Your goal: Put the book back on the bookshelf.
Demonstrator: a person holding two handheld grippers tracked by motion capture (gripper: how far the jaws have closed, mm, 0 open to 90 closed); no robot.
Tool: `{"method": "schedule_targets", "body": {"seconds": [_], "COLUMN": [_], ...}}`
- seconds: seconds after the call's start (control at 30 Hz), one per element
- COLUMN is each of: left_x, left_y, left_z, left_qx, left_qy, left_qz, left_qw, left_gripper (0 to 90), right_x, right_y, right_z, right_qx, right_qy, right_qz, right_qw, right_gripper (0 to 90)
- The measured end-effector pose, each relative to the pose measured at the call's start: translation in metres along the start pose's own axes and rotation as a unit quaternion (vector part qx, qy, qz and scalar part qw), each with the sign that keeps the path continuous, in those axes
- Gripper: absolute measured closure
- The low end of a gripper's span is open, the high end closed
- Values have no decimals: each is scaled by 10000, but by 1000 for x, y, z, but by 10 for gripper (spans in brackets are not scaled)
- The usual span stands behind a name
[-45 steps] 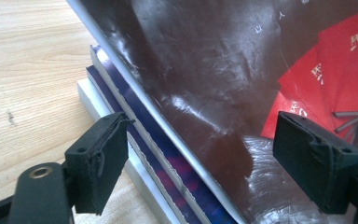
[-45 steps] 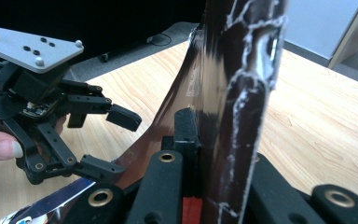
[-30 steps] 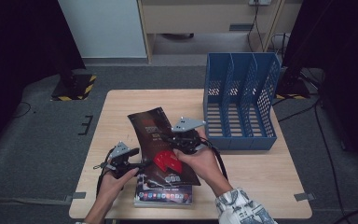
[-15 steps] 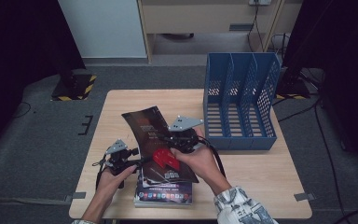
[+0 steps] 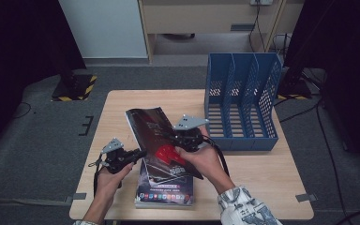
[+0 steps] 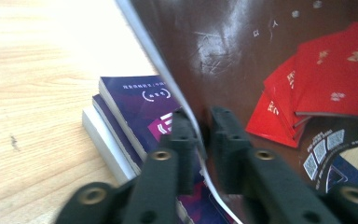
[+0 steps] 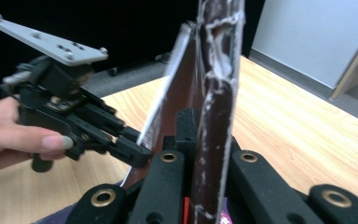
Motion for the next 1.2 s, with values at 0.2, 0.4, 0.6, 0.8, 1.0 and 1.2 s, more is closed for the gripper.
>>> {"method": "schedule_targets", "body": {"seconds": [0.2, 0.4, 0.6, 0.8, 1.0, 1.2], "left_x": [5, 11, 19, 25, 33, 32], "left_y": [-6, -15, -25, -33, -43, -44], "left_z": [-3, -3, -5, -8, -12, -12], "left_qx": [113, 159, 307, 421, 492, 454], "left_qy": [167, 138, 345, 517, 638, 641], "left_qz": [-119, -367, -552, -661, -835, -834], "left_qw": [9997, 9991, 9974, 9956, 9932, 9934], "left_gripper": [830, 844, 852, 856, 864, 864], "right_x": [-2, -2, -2, -2, -4, -4], "right_y": [-3, -6, -7, -9, -11, -11], "right_z": [-5, -6, -7, -8, -10, -10], "right_qx": [-43, -93, -114, -93, -98, -47], "right_qy": [54, 58, 93, 122, 224, 268], "right_qz": [-52, -97, -161, -204, -289, -330], "right_qw": [10000, 9999, 9998, 9997, 9993, 9991], "right_gripper": [866, 867, 866, 864, 863, 857]}}
Point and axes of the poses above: each handheld gripper's, and its own axes: y roughly forward along the jaws, x roughly out of its top, z roughly to its left, the point moved 2 cm from there along y, roughly forward along the jaws, and after that the axes turned 9 degrees about -y, right-handed, at the moved point
